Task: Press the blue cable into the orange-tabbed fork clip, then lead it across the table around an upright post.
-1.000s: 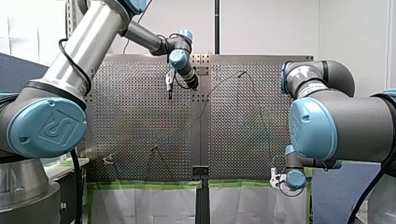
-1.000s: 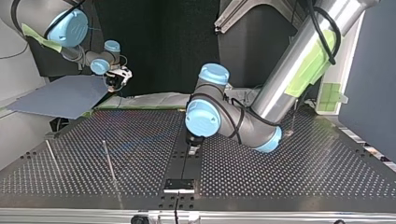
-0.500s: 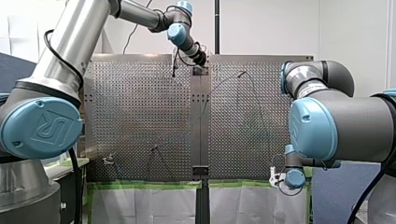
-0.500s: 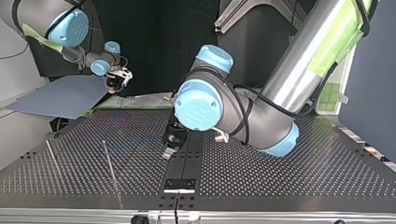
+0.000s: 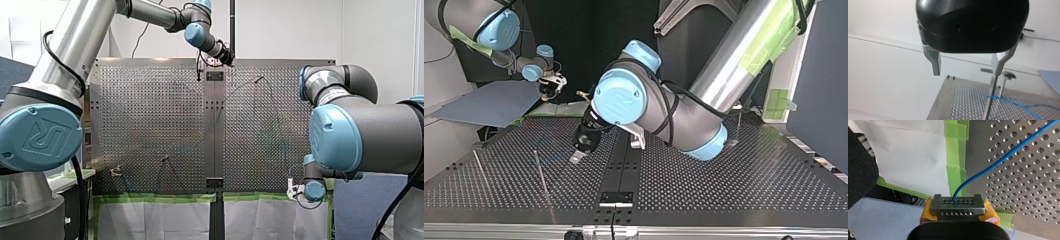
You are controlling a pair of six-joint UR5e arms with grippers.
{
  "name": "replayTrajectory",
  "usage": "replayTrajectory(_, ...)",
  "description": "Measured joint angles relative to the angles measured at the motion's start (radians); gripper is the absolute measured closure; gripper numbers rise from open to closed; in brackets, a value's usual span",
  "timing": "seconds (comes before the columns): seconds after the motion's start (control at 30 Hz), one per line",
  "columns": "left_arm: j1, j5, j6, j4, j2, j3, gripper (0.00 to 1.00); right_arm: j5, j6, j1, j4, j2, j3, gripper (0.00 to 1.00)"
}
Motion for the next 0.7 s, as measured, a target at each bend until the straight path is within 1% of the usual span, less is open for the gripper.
replayTrajectory(0.17, -0.021, 0.013, -0.052, 0.053, -0.033, 0.003, 0.00, 0.000, 0.000, 0.001, -0.001, 0.000, 0.000, 1.00)
replayTrajectory(0.27, -0.032, 0.009, -0.083, 0.084, -0.052, 0.005, 0.00, 0.000, 0.000, 0.001, -0.001, 0.000, 0.000, 1.00)
replayTrajectory(0.37, -0.040, 0.007, -0.116, 0.110, -0.059, 0.006, 0.00, 0.000, 0.000, 0.000, -0.001, 0.000, 0.000, 1.00)
replayTrajectory(0.5, -0.046, 0.005, -0.154, 0.120, -0.061, 0.006, 0.00, 0.000, 0.000, 0.001, -0.002, 0.000, 0.000, 1.00)
replayTrajectory(0.7, -0.048, -0.008, -0.168, 0.109, -0.061, 0.006, 0.00, 0.000, 0.001, 0.001, -0.001, 0.000, 0.000, 1.00)
